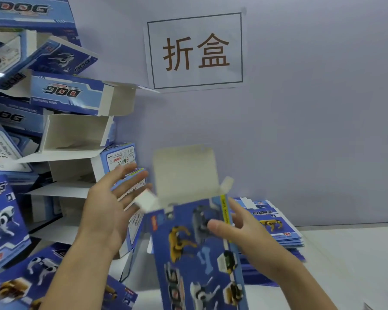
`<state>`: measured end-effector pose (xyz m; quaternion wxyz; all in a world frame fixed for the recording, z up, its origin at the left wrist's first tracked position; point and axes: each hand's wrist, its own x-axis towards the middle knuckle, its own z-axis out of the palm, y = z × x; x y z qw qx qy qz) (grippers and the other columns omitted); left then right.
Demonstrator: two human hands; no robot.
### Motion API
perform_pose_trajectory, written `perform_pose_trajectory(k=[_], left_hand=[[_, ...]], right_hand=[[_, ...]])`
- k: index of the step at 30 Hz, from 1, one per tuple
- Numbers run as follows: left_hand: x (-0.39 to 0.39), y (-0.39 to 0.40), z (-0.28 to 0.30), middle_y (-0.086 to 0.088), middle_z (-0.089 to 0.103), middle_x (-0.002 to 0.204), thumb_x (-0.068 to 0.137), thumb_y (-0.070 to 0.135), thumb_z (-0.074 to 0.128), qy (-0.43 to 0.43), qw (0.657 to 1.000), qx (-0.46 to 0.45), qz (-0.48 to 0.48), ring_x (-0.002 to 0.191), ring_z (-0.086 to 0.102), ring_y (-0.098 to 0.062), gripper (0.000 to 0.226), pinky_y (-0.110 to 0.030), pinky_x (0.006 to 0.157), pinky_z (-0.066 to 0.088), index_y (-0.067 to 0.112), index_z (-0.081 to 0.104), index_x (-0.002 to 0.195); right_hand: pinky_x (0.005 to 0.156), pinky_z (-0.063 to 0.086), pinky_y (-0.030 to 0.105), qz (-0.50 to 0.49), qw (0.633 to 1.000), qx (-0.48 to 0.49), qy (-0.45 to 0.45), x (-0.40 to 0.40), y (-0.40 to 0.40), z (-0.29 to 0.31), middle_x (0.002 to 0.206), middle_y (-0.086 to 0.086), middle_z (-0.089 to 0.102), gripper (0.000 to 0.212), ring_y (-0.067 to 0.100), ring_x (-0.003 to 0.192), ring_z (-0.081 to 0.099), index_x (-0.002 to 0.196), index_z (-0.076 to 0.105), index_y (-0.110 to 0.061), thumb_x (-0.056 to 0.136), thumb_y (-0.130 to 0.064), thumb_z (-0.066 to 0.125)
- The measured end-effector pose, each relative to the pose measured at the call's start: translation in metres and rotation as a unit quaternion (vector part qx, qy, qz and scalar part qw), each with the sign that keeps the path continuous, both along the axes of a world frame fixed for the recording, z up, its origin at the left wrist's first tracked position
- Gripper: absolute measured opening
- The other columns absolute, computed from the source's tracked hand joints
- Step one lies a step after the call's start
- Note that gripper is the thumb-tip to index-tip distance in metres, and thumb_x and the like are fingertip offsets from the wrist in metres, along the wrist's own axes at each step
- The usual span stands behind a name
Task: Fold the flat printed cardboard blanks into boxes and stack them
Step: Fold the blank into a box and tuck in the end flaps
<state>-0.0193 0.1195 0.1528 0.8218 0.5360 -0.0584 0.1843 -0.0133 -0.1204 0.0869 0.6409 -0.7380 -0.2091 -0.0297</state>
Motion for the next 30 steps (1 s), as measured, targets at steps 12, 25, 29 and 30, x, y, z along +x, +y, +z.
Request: perform_pose_trajectory(k=[12, 25, 29, 30], left_hand=[[0.007, -0.085, -0.036, 0.010, 0.075, 0.080, 0.075, 0.061, 0.052, -0.072, 0.980, 0.178, -0.051, 0.073, 0.071, -0.001, 0.071, -0.014, 0.063, 0.053, 0.017, 0.052, 0.131], [0.008, -0.093, -0.047, 0.005, 0.075, 0.084, 0.076, 0.064, 0.049, -0.132, 0.980, 0.139, 0.043, 0.074, 0.074, -0.013, 0.054, -0.022, 0.054, 0.056, 0.023, 0.059, 0.110], [0.007, -0.084, -0.043, 0.002, 0.076, 0.100, 0.078, 0.058, 0.054, -0.102, 0.970, 0.185, -0.119, 0.088, 0.075, -0.019, 0.056, -0.025, 0.065, 0.060, 0.028, 0.053, 0.125], [0.007, -0.079, -0.043, 0.003, 0.076, 0.104, 0.077, 0.059, 0.060, -0.085, 0.962, 0.203, -0.161, 0.091, 0.075, -0.019, 0.059, -0.025, 0.067, 0.060, 0.030, 0.052, 0.127]], right_hand=[[0.095, 0.054, 0.051, -0.024, 0.966, 0.258, 0.017, 0.011, 0.012, -0.003, 0.119, 0.007, 0.072, 0.063, 0.029, 0.109, 0.069, 0.132, 0.058, -0.027, 0.076, -0.056, 0.067], [0.075, 0.061, 0.032, -0.182, 0.958, 0.160, -0.151, 0.003, 0.019, 0.010, 0.093, -0.017, 0.072, 0.041, 0.012, 0.092, 0.072, 0.099, 0.061, -0.051, 0.067, -0.076, 0.058], [0.059, 0.059, 0.027, -0.201, 0.953, 0.196, -0.113, 0.008, 0.005, 0.011, 0.097, -0.002, 0.076, 0.068, 0.016, 0.085, 0.075, 0.116, 0.061, -0.031, 0.062, -0.074, 0.060], [0.056, 0.058, 0.027, -0.205, 0.951, 0.208, -0.096, 0.007, 0.002, 0.012, 0.092, 0.000, 0.076, 0.068, 0.017, 0.080, 0.075, 0.113, 0.062, -0.030, 0.061, -0.074, 0.061]])
